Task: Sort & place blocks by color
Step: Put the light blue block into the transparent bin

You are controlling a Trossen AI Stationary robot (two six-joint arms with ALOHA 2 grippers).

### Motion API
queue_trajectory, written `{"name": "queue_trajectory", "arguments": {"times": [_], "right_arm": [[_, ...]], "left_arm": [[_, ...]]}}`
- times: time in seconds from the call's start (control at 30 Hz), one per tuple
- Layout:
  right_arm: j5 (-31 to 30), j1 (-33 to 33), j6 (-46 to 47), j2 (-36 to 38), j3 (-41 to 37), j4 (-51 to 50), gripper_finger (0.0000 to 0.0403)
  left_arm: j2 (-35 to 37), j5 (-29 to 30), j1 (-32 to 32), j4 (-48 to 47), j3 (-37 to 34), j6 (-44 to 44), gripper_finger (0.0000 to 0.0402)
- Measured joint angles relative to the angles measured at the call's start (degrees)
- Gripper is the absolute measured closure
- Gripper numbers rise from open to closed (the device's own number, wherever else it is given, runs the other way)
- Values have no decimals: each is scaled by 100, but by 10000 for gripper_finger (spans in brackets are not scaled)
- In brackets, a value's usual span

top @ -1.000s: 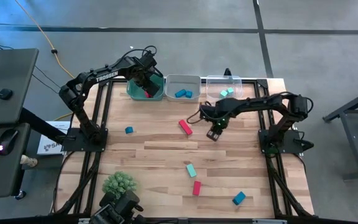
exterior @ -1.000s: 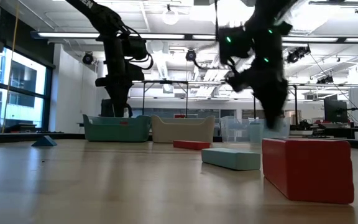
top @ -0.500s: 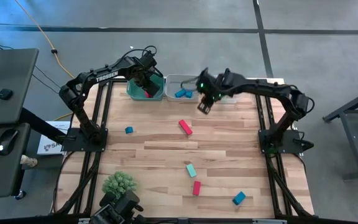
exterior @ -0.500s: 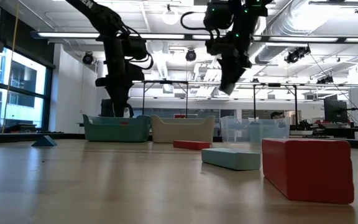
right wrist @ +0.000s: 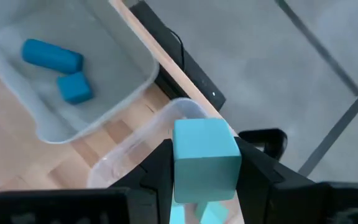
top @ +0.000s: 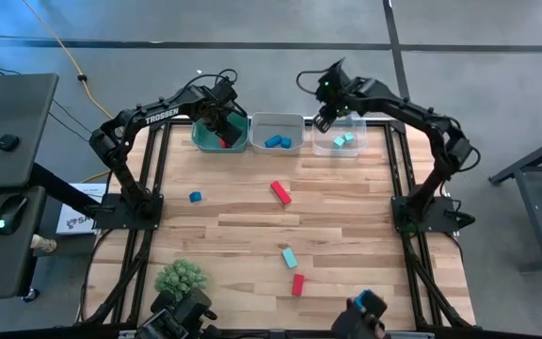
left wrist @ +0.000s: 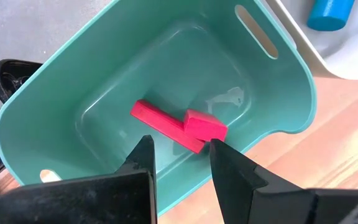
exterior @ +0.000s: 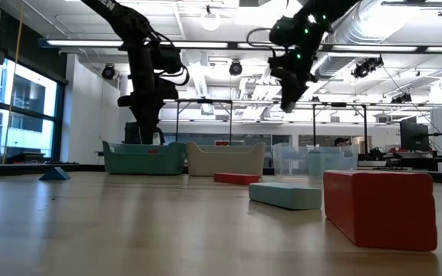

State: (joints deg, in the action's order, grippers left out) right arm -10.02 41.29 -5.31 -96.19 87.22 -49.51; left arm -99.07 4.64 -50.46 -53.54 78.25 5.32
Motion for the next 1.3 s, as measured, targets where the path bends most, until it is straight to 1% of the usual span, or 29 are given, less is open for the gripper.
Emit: {"name": "queue_trajectory", "arguments": {"times": [0.17, 0.53, 0.73, 1.0, 1.17, 1.3], "right_arm": [[275, 434, 60, -68, -182, -2, 295], [611, 1016, 187, -677, -190, -905, 294], [610, 1122, 247, -949, -192, -1304, 294], [601, 1136, 335, -1285, -192, -1399, 294], [402, 1136, 336, -1419, -194, -1420, 294], [408, 1182, 336, -1492, -194, -1426, 294]], "left_arm": [[0, -2, 0, 52, 1, 2, 326], [0, -6, 2, 606, 1, 340, 326], [0, -4, 2, 717, 1, 348, 326], [0, -1, 2, 717, 1, 350, 326], [0, 0, 2, 717, 1, 352, 326], [0, 2, 2, 717, 1, 352, 326]]}}
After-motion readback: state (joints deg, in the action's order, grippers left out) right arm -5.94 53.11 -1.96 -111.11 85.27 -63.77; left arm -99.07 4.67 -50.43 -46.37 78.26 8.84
